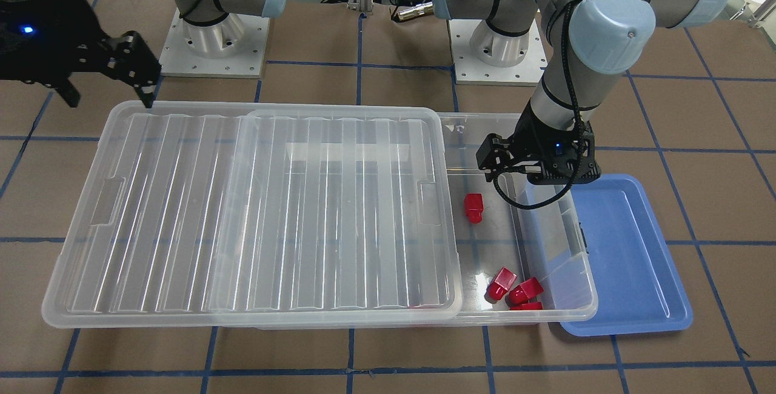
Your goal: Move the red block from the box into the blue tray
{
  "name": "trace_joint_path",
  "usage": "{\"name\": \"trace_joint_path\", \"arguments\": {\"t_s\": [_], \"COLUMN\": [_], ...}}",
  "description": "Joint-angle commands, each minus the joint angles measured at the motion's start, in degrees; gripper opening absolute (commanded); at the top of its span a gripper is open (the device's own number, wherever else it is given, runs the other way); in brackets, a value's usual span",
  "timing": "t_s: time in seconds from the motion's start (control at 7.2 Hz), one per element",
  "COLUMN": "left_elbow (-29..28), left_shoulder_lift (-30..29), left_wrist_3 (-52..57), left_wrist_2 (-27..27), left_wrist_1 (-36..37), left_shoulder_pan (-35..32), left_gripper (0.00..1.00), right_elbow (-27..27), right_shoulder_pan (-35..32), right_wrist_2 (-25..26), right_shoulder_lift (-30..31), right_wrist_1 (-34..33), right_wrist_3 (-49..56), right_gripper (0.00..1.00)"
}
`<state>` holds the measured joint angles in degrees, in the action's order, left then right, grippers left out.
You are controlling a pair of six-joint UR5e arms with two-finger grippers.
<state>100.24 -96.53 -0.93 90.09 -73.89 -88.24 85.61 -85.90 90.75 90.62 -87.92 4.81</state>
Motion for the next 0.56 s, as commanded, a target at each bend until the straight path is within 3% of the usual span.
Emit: {"name": "trace_joint_path", "arguments": {"t_s": [0.0, 0.42], "left_elbow": [3.5, 12.0], "left_shoulder_lift": [-1.4, -3.2], "left_wrist_3": [-0.6, 0.3], "left_wrist_2": [0.0, 0.0], "left_wrist_1": [4.0, 16.6], "left_shoulder_pan": [-0.1, 0.4], "left_gripper": [1.0, 1.0], "right_elbow": [0.2, 0.3], "right_shoulder_pan": [-6.8, -7.1], "right_wrist_2": [0.0, 0.3], "right_shoulder_lift": [-1.0, -1.8], "right_wrist_1": [-3.4, -6.3], "right_wrist_3": [-10.0, -9.8], "right_gripper": [1.0, 1.0]}}
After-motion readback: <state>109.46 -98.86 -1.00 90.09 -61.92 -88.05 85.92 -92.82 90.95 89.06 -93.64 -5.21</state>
